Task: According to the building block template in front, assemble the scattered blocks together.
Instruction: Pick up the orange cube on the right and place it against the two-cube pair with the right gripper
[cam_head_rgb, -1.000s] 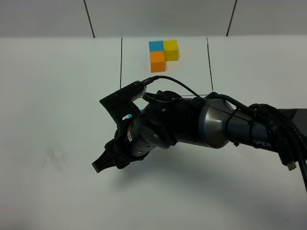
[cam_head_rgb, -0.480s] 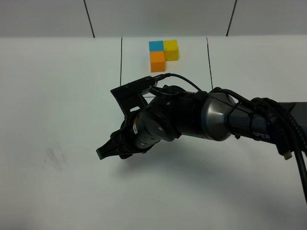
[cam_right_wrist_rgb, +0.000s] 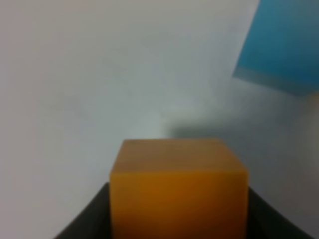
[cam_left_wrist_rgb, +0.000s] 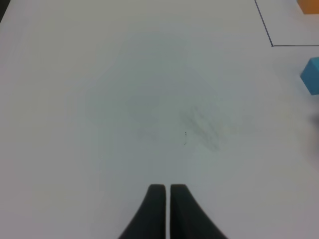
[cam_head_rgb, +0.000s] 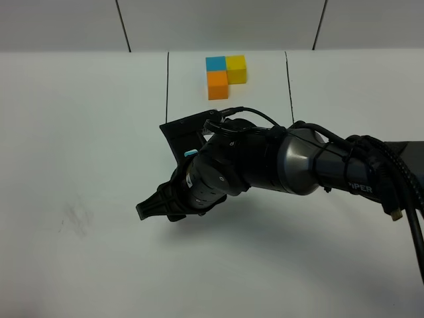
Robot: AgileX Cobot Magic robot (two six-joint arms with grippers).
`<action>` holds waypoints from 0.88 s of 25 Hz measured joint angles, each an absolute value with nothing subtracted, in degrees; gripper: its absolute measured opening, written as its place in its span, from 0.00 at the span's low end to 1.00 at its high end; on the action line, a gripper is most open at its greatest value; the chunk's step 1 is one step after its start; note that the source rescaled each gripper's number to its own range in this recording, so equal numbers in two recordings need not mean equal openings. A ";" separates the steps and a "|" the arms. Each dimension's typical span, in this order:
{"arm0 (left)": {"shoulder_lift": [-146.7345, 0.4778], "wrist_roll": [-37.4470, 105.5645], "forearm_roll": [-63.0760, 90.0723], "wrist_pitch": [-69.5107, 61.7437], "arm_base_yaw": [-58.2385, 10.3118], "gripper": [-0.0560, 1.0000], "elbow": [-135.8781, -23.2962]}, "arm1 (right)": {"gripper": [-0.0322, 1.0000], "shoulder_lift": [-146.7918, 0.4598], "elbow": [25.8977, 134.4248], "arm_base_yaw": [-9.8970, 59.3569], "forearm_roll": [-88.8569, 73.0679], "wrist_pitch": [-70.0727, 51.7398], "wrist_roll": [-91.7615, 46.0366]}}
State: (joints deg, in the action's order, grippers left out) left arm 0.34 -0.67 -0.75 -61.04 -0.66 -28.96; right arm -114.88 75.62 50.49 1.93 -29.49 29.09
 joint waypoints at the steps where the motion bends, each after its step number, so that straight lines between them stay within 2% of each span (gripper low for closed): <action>1: 0.34 -0.67 -0.75 -61.04 -0.66 0.06 -28.96 | 0.55 -114.95 75.62 50.49 2.57 -30.23 30.69; 8: 0.34 -0.67 -0.75 -61.04 -0.66 0.06 -28.96 | 0.55 -115.52 75.64 50.49 13.71 -34.51 46.99; 22: 0.34 -0.67 -0.75 -61.04 -0.66 0.06 -28.96 | 0.55 -115.52 75.75 50.54 13.63 -34.81 49.79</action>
State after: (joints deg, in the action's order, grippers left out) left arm 0.34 -0.67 -0.75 -61.04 -0.66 -28.96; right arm -115.52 75.75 50.54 13.63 -34.81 49.79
